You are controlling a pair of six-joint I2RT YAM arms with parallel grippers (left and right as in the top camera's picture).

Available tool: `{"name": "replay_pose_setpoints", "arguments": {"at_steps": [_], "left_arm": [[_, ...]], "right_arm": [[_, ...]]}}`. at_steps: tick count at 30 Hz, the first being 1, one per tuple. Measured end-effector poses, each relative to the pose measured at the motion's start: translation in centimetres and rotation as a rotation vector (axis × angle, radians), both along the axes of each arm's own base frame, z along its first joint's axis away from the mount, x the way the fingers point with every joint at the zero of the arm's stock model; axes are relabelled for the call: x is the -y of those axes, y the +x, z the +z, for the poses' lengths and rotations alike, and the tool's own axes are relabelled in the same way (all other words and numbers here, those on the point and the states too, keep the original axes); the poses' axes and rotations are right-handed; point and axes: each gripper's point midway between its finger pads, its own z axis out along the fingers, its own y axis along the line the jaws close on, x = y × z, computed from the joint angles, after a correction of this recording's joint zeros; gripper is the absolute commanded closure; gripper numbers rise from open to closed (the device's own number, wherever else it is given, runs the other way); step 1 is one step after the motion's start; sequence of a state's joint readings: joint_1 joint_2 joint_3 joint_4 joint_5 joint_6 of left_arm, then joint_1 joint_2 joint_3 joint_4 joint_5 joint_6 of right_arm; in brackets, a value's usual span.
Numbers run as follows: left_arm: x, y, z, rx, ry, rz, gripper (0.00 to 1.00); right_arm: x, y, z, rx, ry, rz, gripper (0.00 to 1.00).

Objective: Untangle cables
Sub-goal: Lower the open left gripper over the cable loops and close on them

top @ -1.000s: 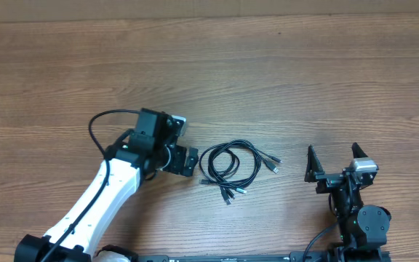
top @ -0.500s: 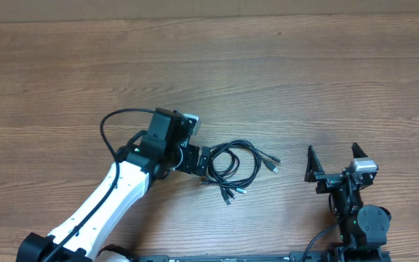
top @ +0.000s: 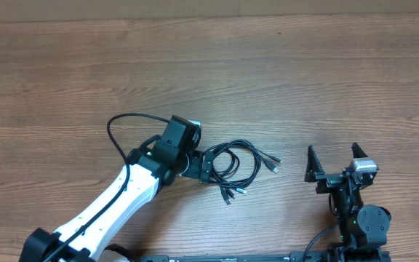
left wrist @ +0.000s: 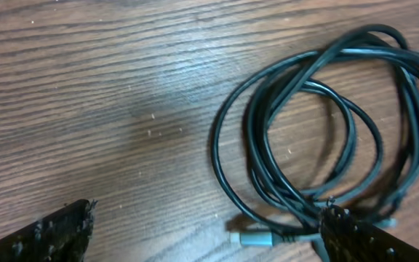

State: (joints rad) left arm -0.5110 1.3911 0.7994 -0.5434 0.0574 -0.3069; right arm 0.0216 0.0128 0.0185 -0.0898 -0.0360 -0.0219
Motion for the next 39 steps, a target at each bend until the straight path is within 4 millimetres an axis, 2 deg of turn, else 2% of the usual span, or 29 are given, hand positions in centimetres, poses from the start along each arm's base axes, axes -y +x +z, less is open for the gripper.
{"name": "replay_pose_setpoints", "arguments": {"at_steps": [8,12,24,25,28,39], "left_arm": [[0.7,1.5,-3.0,-0.029,0.008,0.032,0.0],[1.2,1.9,-3.9,-0.035,-0.005,0.033,0.0],[2.4,0.8,-5.1,-0.067,0.014,-0.003,0.01],[2.4,0.8,-5.2,-0.068,0.019,-0.001,0.05],[2.2,0.8,-5.4,-0.07,0.028,0.008,0.27],[2.2,0.9,-5.3,-0.066,0.03,0.01,0.37]], "right_arm": [[0.0,0.0,0.0,-0.001,0.0,0.0,0.0],[0.0,0.0,0.0,0.0,0.0,0.0,0.0],[0.0,0.0,0.0,0.0,0.0,0.0,0.0],[0.0,0.0,0.0,0.0,0.0,0.0,0.0],[0.0,0.0,0.0,0.0,0.0,0.0,0.0],[0.0,0.0,0.0,0.0,0.0,0.0,0.0]]}}
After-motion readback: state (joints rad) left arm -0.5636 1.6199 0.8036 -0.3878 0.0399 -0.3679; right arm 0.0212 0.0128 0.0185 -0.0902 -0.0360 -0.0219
